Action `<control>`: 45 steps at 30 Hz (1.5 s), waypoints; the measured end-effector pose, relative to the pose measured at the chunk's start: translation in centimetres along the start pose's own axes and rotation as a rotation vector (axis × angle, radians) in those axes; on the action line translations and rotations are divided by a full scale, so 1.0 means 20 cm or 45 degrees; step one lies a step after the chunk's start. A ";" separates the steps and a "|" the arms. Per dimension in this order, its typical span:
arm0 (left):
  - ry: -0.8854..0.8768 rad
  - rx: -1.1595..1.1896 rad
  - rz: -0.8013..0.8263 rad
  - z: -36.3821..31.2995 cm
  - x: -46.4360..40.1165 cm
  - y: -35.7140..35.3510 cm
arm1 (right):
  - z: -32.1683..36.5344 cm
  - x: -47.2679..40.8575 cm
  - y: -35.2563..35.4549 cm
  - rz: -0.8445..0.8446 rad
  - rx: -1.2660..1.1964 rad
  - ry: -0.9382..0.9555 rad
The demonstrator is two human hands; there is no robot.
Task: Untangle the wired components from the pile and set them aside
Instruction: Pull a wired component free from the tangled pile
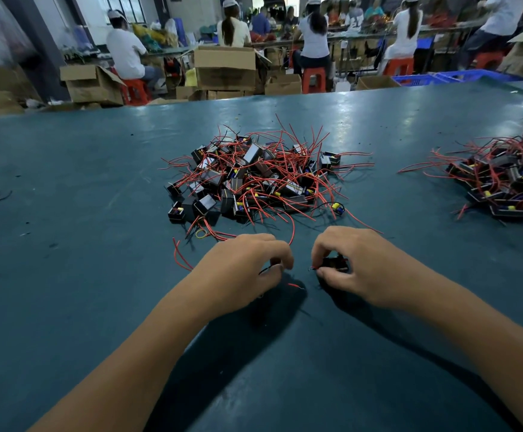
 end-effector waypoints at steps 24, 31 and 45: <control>0.106 0.192 -0.137 -0.01 -0.04 -0.06 | -0.01 0.01 0.00 -0.005 -0.104 0.003; 0.103 0.255 -0.080 0.02 -0.05 -0.07 | -0.01 0.02 0.00 0.049 -0.081 0.028; 0.160 0.328 -0.177 0.05 -0.05 -0.04 | -0.01 -0.01 -0.02 -0.034 -0.119 0.025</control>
Point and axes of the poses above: each hand's wrist, its own x-axis away from the middle knuckle, its own y-axis out of the back of the hand, z = x × y, the point moved 7 cm from there along -x, towards the middle knuckle, and after that the axes turned 5 degrees about y, right-handed, at the moved point
